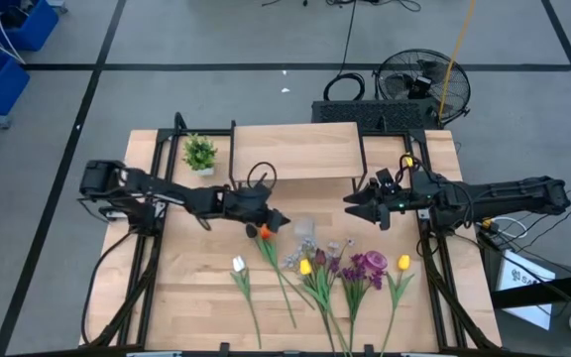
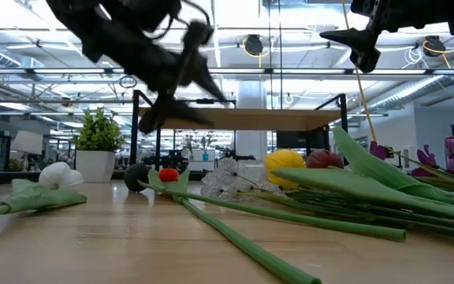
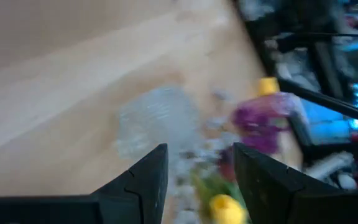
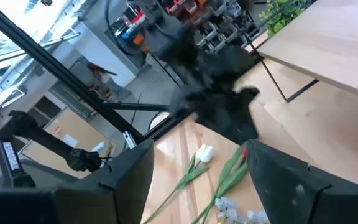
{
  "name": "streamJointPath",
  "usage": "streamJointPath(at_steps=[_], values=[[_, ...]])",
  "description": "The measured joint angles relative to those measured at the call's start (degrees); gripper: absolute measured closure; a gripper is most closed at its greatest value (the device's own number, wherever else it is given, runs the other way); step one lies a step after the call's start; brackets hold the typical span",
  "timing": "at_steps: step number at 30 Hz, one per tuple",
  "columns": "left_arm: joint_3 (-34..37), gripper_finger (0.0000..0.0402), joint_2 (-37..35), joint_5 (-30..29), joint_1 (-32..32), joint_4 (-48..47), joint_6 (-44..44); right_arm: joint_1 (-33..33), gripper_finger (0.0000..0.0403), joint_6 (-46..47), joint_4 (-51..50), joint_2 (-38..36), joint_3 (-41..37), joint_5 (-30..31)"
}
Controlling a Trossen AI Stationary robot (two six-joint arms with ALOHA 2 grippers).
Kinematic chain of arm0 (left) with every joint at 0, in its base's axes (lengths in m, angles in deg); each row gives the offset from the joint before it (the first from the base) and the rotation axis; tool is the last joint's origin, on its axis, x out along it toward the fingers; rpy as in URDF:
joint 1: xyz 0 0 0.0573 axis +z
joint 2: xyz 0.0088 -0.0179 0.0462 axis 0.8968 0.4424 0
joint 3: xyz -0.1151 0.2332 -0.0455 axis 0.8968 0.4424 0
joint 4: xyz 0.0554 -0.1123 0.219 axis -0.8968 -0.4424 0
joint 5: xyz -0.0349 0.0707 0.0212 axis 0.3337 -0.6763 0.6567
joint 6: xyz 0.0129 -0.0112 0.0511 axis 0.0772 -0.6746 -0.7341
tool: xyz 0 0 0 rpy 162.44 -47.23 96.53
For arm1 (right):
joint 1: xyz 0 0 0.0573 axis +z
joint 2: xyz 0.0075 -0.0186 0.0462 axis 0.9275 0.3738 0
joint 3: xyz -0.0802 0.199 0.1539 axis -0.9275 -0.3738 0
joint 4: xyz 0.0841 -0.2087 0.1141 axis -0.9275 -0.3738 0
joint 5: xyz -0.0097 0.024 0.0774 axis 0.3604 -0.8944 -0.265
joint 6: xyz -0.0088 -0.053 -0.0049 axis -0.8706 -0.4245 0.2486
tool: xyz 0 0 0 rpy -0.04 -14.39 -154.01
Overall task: Pick and place flowers into a vace then onto a shelf
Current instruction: Put the white vase on the shelf
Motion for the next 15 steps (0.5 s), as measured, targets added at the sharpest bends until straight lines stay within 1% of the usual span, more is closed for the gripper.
streamJointPath(at_steps=[3,6,13,15], values=[[0.0,0.0218,4.2,0.99,0.5,1.8,4.19,0.0,0.0156,0.06,-0.14,0.27,0.0,0.02],[0.0,0.0218,6.76,1.41,0.62,3.67,9.61,0.0,0.0156,0.33,-0.32,0.59,0.01,0.11],[-0.01,0.0218,9.89,0.71,0.62,8.88,10.55,0.0,0.0156,0.42,0.0,0.82,0.0,0.22],[-0.04,0.0218,10.3,0.19,0.62,8.45,10.6,0.0,0.0156,0.42,-0.01,0.82,0.0,0.22]])
